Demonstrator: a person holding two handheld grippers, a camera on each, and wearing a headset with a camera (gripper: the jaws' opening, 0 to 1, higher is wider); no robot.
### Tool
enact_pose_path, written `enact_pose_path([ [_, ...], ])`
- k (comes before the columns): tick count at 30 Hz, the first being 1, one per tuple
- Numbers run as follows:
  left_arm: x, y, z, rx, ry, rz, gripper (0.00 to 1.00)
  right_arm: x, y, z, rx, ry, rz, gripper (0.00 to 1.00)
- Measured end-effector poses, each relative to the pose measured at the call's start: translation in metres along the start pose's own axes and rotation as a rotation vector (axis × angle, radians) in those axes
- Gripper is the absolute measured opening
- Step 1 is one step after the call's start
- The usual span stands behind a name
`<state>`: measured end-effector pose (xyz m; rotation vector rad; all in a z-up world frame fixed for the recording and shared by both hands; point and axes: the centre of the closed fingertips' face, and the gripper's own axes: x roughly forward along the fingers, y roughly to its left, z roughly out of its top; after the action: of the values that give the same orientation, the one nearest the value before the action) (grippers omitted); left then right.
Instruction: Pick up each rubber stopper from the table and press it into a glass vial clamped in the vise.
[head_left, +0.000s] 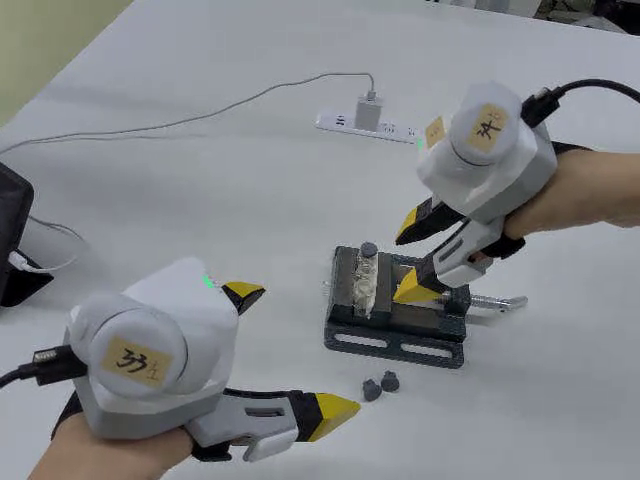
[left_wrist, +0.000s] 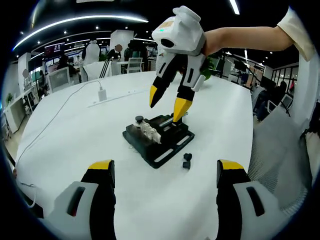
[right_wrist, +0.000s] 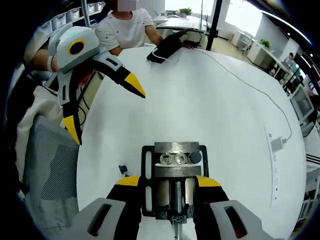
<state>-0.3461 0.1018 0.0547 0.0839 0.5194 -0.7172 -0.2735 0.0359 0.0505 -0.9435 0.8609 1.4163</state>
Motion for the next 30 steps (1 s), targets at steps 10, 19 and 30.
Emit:
enact_pose_path([
  [10,-0.001,-0.006,-0.002,0.021,0.008,-0.013,0.81,0.003,0.042,-0.01,0.042,-0.051,0.014,0.28],
  [19,-0.003,-0.01,-0.008,0.02,0.023,-0.019,0.81,0.028,0.067,-0.024,0.094,-0.085,0.059,0.2],
  [30,-0.004,-0.011,-0.015,0.008,0.034,-0.015,0.81,0.05,0.07,-0.041,0.115,-0.071,0.076,0.09],
])
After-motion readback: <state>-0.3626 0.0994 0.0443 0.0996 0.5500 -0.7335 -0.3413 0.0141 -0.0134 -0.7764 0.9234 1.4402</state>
